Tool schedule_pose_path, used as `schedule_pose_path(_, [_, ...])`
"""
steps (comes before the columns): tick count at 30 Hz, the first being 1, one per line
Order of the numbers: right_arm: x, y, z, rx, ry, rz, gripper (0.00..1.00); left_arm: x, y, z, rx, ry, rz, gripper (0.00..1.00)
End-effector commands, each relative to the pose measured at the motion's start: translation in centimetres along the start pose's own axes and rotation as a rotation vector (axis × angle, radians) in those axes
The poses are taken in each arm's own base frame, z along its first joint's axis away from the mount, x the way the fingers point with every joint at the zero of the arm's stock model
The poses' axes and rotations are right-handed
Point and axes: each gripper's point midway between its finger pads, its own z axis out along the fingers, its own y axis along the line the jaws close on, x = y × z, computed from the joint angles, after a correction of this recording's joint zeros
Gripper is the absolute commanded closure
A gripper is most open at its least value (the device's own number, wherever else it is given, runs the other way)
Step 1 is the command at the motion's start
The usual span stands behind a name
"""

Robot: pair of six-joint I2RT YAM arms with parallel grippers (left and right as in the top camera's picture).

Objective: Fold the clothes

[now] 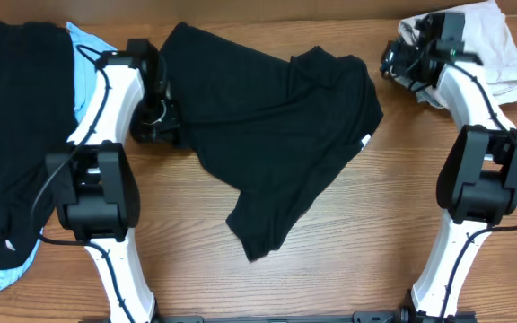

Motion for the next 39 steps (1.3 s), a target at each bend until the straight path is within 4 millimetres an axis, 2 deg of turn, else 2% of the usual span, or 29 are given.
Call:
schedule_pose_path(1, [-0.6,4.5,-3.0,-0.127,0.051,-0.018,0.0,-0.6,3.6,-1.1,-0.11,-0.015,-0.021,0.96])
schedule_pose_path(6, [4.3,8.9,-6.8,-0.238,0.279,-0.007,0.0,-0.6,5.8,-2.2,-0.127,-0.008,-0.07,0.96])
schedule_pose_path(10, [5.9,11.9,-10.3,-0.263,0.329,-0.043,0.0,-1.0,6.5,-3.8,-0.118,-0.024,-0.091,0.96])
schedule_pose_path(14, [7.2,14.6,-15.1,-0.283,0.352,-0.089,0.0,-1.0,7.0,-5.6,-0.139,-0.031,-0.078,0.96])
schedule_pose_path(16, [8.8,15.4,-17.3,-0.272,0.398,-0.109,0.0,-1.1,7.6,-6.2,-0.174,-0.04,-0.077,0.96])
schedule_pose_path(18, [11.4,16.1,-19.4,-0.253,0.482,-0.13,0.0,-1.4,8.3,-6.3,-0.219,-0.056,-0.075,0.96])
schedule_pose_path(21, [14.7,17.1,-21.3,-0.226,0.601,-0.144,0.0,-2.5,9.1,-6.6,-0.262,-0.103,-0.077,0.96])
schedule_pose_path(25, [18.1,18.7,-22.3,-0.122,0.681,-0.156,0.0,-4.2,8.8,-6.7,-0.247,-0.171,-0.079,0.96])
schedule_pose_path(31, [22.8,20.5,-22.8,0.067,0.7,-0.182,0.0,-5.4,8.7,-6.9,-0.241,-0.223,-0.081,0.95])
schedule_pose_path(33, [25.1,21.6,-22.9,0.095,0.714,-0.196,0.0,-5.7,8.8,-7.0,-0.24,-0.235,-0.083,0.94])
schedule_pose_path(37, [28.7,22.9,-22.0,0.134,0.719,-0.232,0.0,-6.0,9.0,-7.0,-0.238,-0.245,-0.089,0.94])
schedule_pose_path(39, [30.0,22.4,-20.9,0.215,0.684,-0.205,0.07,-6.0,8.9,-7.0,-0.232,-0.245,-0.089,0.94])
